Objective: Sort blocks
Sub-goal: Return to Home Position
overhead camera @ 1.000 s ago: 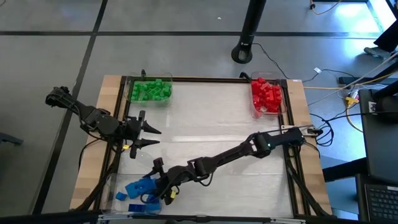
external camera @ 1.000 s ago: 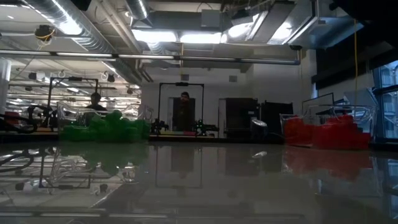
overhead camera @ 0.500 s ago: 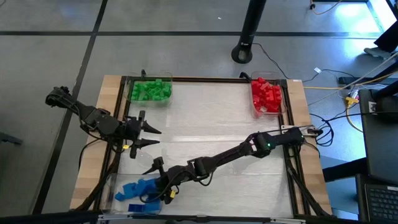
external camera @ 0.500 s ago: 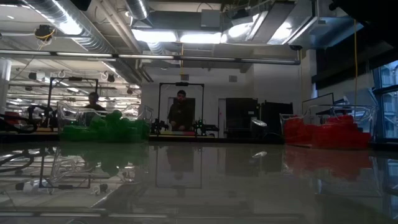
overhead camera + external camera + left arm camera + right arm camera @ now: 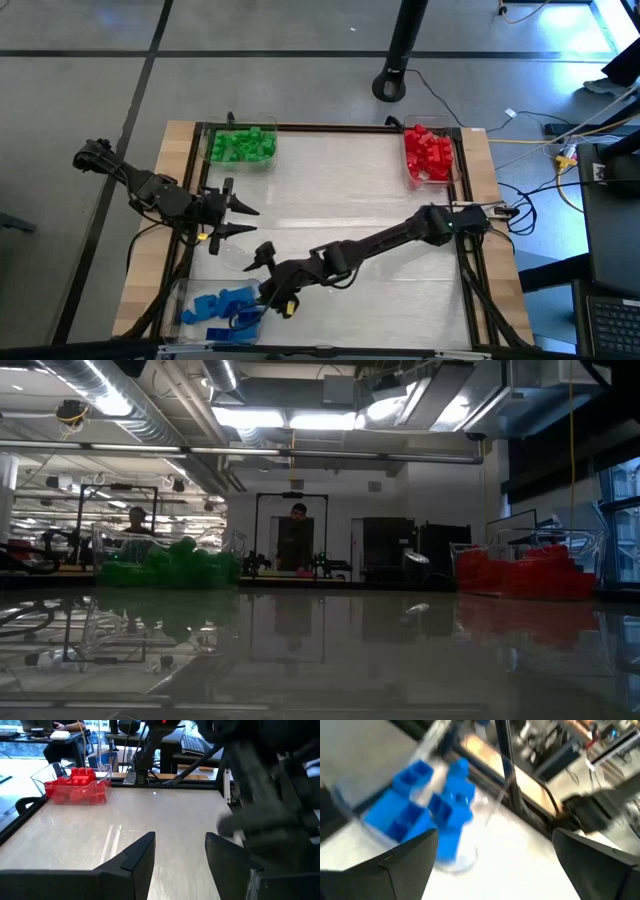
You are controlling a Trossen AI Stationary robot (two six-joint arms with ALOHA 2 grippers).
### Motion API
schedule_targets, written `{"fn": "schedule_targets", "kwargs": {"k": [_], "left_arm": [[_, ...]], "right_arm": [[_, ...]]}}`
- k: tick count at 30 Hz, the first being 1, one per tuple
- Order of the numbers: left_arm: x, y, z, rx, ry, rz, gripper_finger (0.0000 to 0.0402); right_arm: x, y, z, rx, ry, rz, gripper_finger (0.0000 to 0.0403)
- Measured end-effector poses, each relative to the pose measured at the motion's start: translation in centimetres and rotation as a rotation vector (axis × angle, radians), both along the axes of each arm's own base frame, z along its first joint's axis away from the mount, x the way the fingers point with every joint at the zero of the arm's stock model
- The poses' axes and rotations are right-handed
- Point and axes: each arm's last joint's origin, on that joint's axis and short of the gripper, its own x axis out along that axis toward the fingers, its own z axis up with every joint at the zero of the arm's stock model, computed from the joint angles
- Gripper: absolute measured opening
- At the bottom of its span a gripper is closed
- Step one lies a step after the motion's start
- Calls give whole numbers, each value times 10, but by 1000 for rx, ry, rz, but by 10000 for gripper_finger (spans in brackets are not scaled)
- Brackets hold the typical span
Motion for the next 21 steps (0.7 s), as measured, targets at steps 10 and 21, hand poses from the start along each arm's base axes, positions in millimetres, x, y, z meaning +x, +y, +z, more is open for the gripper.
{"fn": "schedule_targets", "kwargs": {"k": [10,21], "left_arm": [[7,6,-12,72,-43,31,158],[22,39,-54,24,-97,40,45]], "right_arm": [[-31,-10,19,-93,207,-60,362],[-40,-14,9,-149,333,-85,299]]}}
